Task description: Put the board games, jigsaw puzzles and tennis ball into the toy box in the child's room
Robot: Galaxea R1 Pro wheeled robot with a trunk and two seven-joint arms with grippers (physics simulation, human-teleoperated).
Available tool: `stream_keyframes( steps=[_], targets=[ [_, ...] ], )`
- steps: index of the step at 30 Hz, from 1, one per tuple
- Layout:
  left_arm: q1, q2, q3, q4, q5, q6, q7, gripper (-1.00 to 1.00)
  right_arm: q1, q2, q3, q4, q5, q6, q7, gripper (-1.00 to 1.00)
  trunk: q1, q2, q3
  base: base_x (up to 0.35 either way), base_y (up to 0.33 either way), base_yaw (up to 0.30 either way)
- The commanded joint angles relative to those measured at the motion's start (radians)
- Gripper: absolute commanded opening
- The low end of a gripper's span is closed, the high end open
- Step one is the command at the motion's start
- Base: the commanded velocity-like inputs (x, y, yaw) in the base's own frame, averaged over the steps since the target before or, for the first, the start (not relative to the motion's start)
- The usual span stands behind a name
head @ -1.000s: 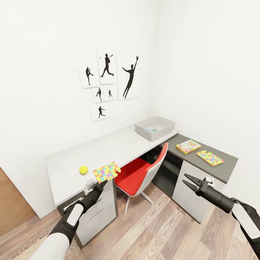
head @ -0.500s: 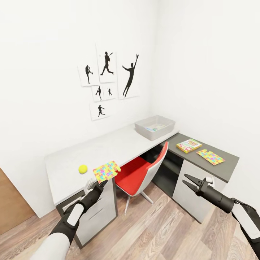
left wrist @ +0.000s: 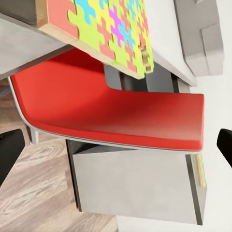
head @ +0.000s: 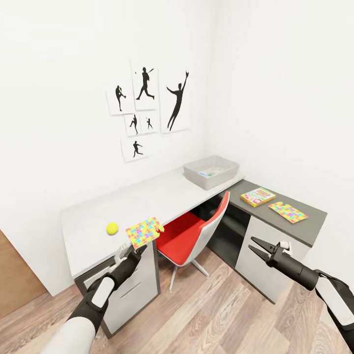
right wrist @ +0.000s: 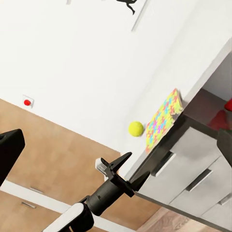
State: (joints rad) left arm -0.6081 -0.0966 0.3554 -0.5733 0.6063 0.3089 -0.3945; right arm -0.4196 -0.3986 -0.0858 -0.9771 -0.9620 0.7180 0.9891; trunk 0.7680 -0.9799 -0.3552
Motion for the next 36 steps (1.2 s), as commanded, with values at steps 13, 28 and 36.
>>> stream_keyframes(
  steps=[13, 28, 36],
  targets=[
    [0.000, -0.006, 0.007, 0.000, 0.007, 0.011, -0.004, 1.00, -0.001, 0.000, 0.000, 0.001, -0.004, 0.006, 0.000, 1.00, 0.050, -0.092, -0.042, 0.000, 0.000, 0.000],
    [0.001, -0.005, 0.004, 0.000, 0.004, 0.010, -0.017, 1.00, -0.001, 0.000, 0.000, 0.002, -0.004, 0.006, 0.000, 1.00, 0.100, -0.183, -0.083, 0.000, 0.000, 0.000],
    [0.001, -0.006, 0.005, 0.000, 0.004, 0.008, -0.016, 1.00, -0.001, 0.000, 0.000, 0.002, -0.004, 0.006, 0.000, 1.00, 0.100, -0.183, -0.083, 0.000, 0.000, 0.000]
  ],
)
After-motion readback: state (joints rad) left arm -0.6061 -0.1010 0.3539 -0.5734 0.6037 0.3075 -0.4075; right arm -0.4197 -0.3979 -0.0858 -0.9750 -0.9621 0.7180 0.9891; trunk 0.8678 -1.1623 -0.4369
